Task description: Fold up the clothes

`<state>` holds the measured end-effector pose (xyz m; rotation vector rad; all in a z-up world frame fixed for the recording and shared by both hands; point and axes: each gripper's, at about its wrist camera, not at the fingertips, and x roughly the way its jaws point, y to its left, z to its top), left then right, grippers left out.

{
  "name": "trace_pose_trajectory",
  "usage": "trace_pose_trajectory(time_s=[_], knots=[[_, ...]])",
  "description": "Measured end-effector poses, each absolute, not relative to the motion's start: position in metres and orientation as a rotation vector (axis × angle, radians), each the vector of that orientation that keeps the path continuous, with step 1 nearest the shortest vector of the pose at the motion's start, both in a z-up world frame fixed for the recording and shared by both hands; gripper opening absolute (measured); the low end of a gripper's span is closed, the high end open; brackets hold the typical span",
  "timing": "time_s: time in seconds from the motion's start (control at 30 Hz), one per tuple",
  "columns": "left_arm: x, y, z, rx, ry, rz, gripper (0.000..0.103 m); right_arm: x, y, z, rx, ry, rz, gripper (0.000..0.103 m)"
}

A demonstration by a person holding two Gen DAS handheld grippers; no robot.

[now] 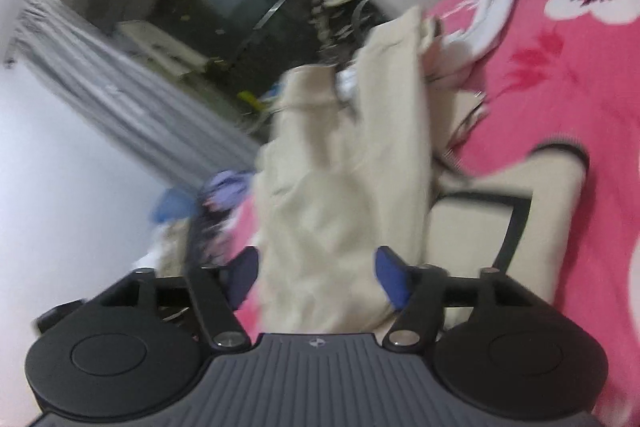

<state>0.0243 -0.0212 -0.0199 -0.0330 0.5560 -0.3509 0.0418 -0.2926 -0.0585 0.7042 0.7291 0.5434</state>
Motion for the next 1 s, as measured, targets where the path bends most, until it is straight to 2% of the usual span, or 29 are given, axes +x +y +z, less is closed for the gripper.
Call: trace_pose_trajectory(time_s=[0.13,0.27,0.37,0.43,0.47,0.5,0.53,0.6,0.63,0.7,0.77,0.87,1.0], knots=[[0.062,-0.026,-0.038,-0.006,0.633,-0.164,0.096,0.105,-0.28,-0.094,0.681,0.831,0.431,0.07],[0.071,-0.021,-0.057,-0.054,0.7,-0.191,0.096,0.133,-0.268,-0.13,0.67,0.91,0.425,0.07],[0.063,-0.016,-0.071,-0.035,0.72,-0.188,0.096,0.141,-0.257,-0.137,0.641,0.902,0.46,0.073],[0.051,-0.01,-0.076,-0.035,0.721,-0.177,0.096,0.141,-0.251,-0.135,0.61,0.893,0.489,0.068],[0.045,-0.008,-0.078,-0.039,0.72,-0.176,0.096,0.139,-0.249,-0.134,0.612,0.9,0.523,0.056],[0.041,-0.006,-0.079,-0.042,0.72,-0.18,0.096,0.137,-0.246,-0.133,0.613,0.906,0.555,0.047],[0.039,-0.006,-0.081,-0.041,0.725,-0.184,0.096,0.133,-0.243,-0.133,0.606,0.914,0.573,0.043],[0.039,-0.008,-0.085,-0.031,0.746,-0.199,0.096,0.125,-0.236,-0.133,0.568,0.928,0.595,0.021],[0.039,-0.01,-0.086,-0.026,0.752,-0.204,0.091,0.12,-0.235,-0.134,0.567,0.935,0.602,0.019],[0.038,-0.016,-0.087,-0.018,0.756,-0.208,0.074,0.11,-0.234,-0.134,0.578,0.936,0.61,0.012],[0.037,-0.019,-0.086,-0.042,0.758,-0.231,0.047,0.097,-0.234,-0.134,0.608,0.929,0.602,0.009],[0.033,-0.021,-0.08,-0.062,0.765,-0.279,0.03,0.07,-0.231,-0.127,0.617,0.917,0.639,0.008],[0.021,-0.02,-0.067,-0.08,0.794,-0.354,0.028,0.021,-0.229,-0.103,0.623,0.87,0.702,0.008]])
